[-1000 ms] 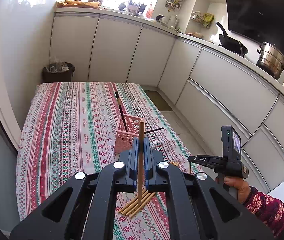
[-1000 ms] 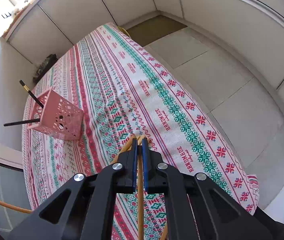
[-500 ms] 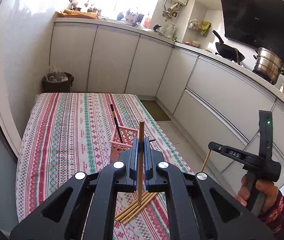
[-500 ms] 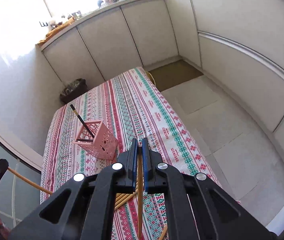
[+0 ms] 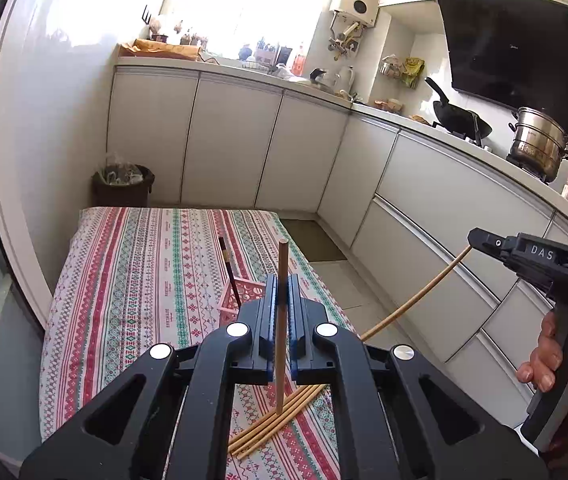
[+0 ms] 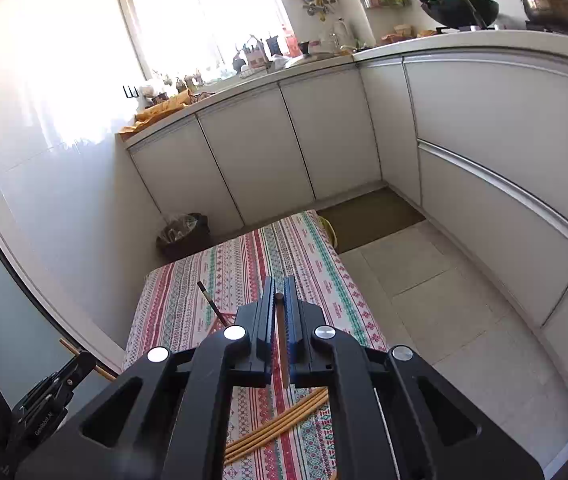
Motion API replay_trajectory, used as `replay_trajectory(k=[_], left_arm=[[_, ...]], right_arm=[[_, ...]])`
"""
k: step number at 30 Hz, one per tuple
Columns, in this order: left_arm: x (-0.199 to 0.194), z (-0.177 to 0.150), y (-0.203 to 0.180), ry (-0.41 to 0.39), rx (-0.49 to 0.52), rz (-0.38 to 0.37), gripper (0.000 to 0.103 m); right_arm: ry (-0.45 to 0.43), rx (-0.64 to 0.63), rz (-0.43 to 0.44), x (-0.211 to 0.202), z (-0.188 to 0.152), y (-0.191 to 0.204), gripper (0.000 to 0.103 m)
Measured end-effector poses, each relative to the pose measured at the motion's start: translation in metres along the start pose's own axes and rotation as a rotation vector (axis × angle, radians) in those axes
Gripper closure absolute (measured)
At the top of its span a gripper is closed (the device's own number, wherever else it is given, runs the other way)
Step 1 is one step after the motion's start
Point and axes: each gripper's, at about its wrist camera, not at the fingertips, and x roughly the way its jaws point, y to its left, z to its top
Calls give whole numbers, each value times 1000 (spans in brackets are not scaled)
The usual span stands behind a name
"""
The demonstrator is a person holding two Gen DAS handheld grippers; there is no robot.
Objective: Organize utensils
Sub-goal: 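Carry both bamboo chopsticks upright toward the pink mesh holder, then lower both chopsticks into the pink holder and open both grippers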
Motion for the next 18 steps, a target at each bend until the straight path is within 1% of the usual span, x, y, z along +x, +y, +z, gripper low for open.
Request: replay_trajectory(k=[9, 14, 18], left_arm=[[10, 38, -1, -64, 19, 70, 99], [26, 62, 7, -119, -4, 92, 99], [45, 78, 16, -148, -28, 107, 99]], right_arm=[[-89, -38, 50, 3, 49, 30, 98], [-141, -47, 84, 23, 75, 49, 98], [-141, -57, 96, 53, 81, 61, 98]])
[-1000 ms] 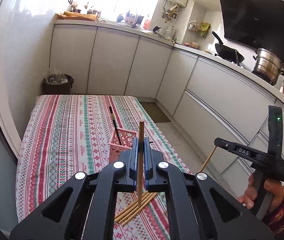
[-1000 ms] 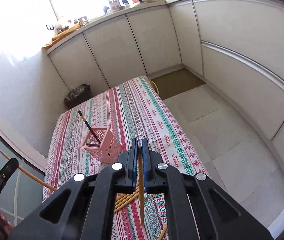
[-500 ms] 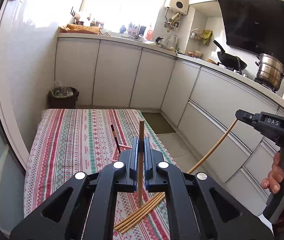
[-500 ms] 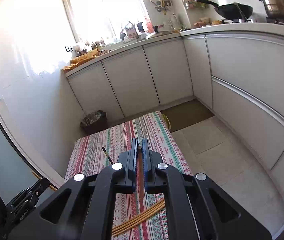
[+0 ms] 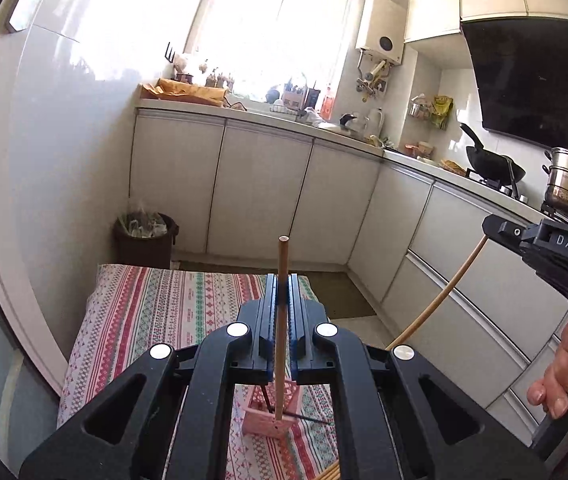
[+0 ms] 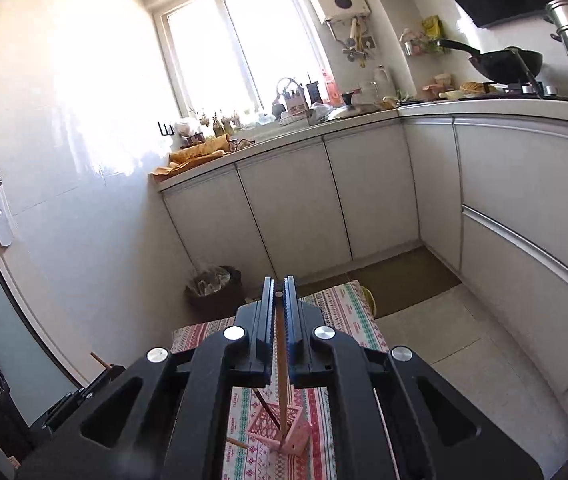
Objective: Organize utensils
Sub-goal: 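Lower both chopsticks into the pink holder and open both grippers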
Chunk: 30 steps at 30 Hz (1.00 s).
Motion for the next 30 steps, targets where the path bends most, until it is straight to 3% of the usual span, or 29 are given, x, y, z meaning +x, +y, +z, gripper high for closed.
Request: replay_trajectory(k=[5, 10, 14, 18, 23, 26, 30], left_arm=[[38, -3, 7, 14, -19, 15, 99], [75, -30, 15, 81, -32, 5, 98], [87, -46, 21, 126, -43, 22, 80], [71, -35, 31, 76, -79, 42, 64], [44, -25, 35, 10, -117, 56, 49], [25, -19, 30, -30, -108, 55, 42], [0, -19, 17, -75, -82, 53, 22]], right_arm=[[34, 0, 8, 51, -20, 2, 98], [110, 4, 40, 94, -52, -1, 98], [180, 20, 19, 107, -70, -6, 95], [160, 58, 10, 96, -69, -18, 70], [140, 72, -8, 76, -63, -27, 67], [128, 89, -22, 62, -62, -35, 55], [123, 135, -39, 45, -70, -51, 26]])
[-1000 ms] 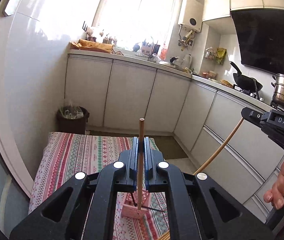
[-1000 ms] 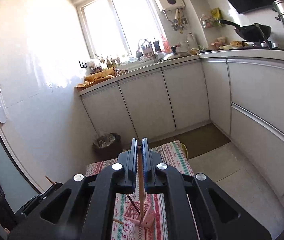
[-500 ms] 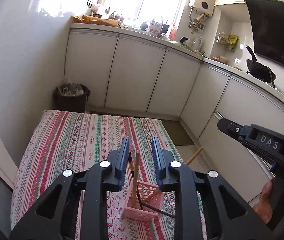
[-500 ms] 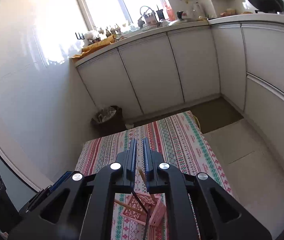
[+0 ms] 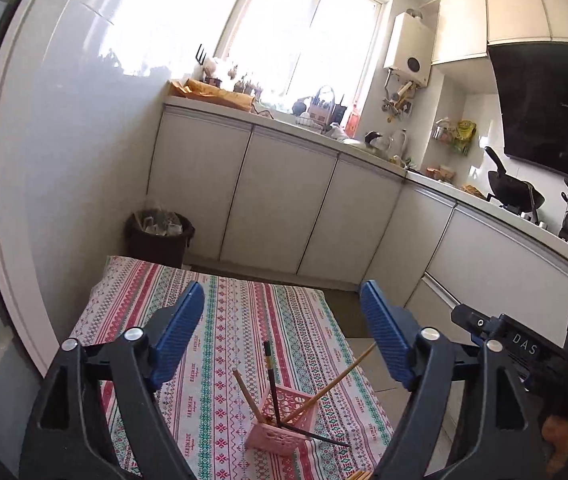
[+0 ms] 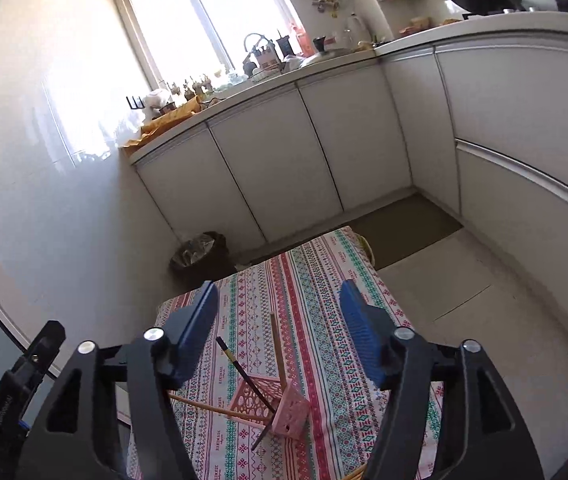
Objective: Organize utensils
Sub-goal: 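Lower both chopsticks into the pink holder and open both grippers, then move both open grippers down to the chopsticks lying on the cloth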
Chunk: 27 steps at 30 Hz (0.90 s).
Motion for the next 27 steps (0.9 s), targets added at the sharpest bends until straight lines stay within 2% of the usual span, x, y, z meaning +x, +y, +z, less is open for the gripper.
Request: replay_trajectory(k=[1, 3, 5, 14, 18, 21, 24, 27], left_arm=[[-5, 0, -3, -6, 7, -2, 17], [-14, -3, -9, -12, 16, -13, 8], [-23, -7, -14, -12, 22, -28, 7], [-22, -47, -22, 145, 63, -69, 7], [-16, -62, -21, 207, 64, -68, 7], [-12, -74, -26, 251, 80, -79, 7], [-1, -93, -40, 345, 136, -119, 7], [23, -126, -66, 522, 267, -195, 7]], right_arm=[[9, 15, 2, -3, -3, -6, 19], [28, 43, -7, -6, -10, -17, 11], [54, 58, -31, -9, -20, -30, 8], [296, 120, -161, -12, -84, -100, 7], [378, 191, -215, -22, -109, -135, 7], [385, 185, -275, -36, -122, -153, 7], [352, 104, -350, -54, -130, -161, 7], [317, 56, -375, -70, -138, -162, 7]])
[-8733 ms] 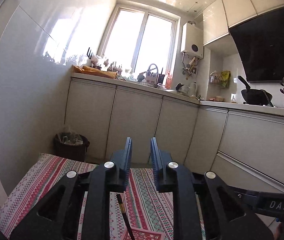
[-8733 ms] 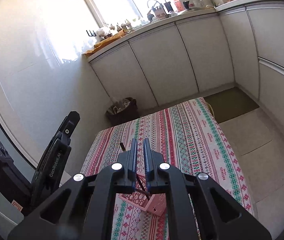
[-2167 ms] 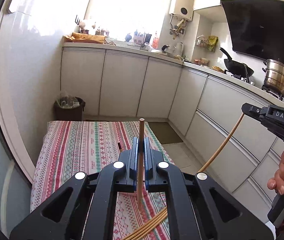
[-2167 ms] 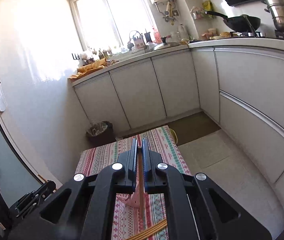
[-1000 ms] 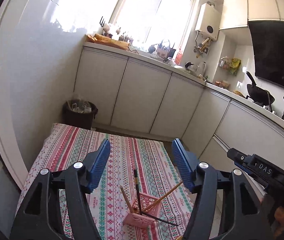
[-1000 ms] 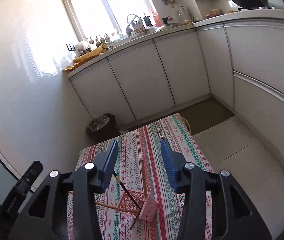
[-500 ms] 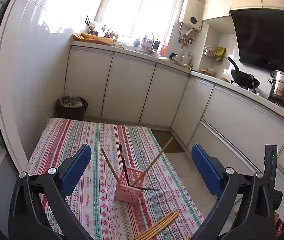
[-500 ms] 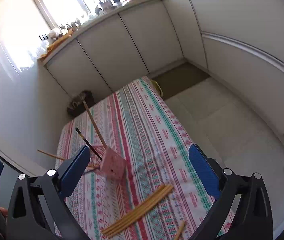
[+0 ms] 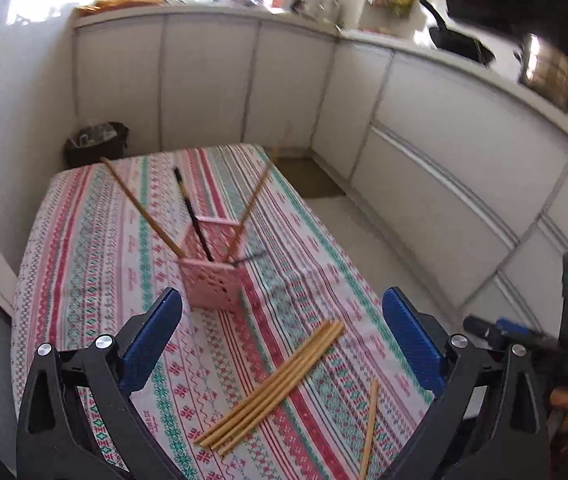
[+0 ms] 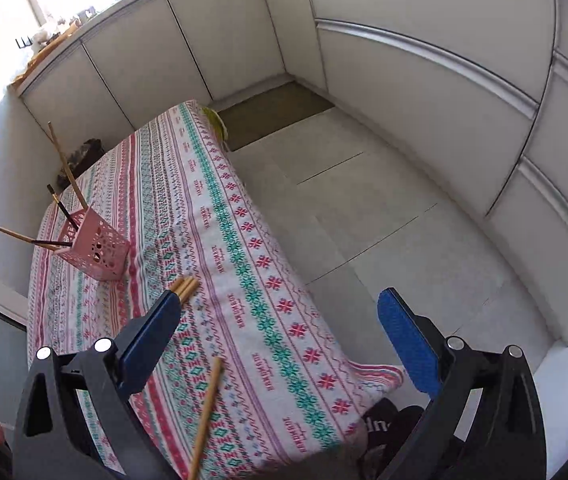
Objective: Organize utensils
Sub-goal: 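Move both open grippers down to the chopsticks lying on the cloth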
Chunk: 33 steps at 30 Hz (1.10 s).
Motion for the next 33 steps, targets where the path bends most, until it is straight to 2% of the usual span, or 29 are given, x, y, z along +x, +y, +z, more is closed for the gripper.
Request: replay_trajectory(k=[2, 3, 6, 10, 12, 14, 17, 20, 28, 33], left_arm=[[30, -14, -23, 121, 140, -46, 7], [43, -22, -33, 152, 200, -64, 9], [88, -49, -52, 303, 342, -163, 17], [127, -64, -54, 391, 397, -177, 17], [138, -64, -53, 427, 361, -260, 17], [145, -60, -55, 437, 337, -328, 17], [157, -53, -58, 455, 300, -376, 16], [168, -49, -62, 467, 306, -358, 16], [185, -48, -74, 502, 335, -375, 15], [199, -47, -79, 507, 346, -340, 15]], right_arm=[[-9, 10, -3, -3, -6, -9, 7], [-4, 24, 1, -3, -7, -15, 7], [27, 73, 17, 0, -8, -31, 7], [58, 135, 53, 5, -7, -47, 7], [85, 157, 77, 10, -7, -51, 7], [110, 174, 100, 13, -7, -54, 7], [123, 192, 127, 14, -5, -55, 7], [130, 200, 144, 16, -4, -55, 7], [135, 226, 151, 16, -3, -58, 7], [141, 243, 151, 18, -3, -60, 7]])
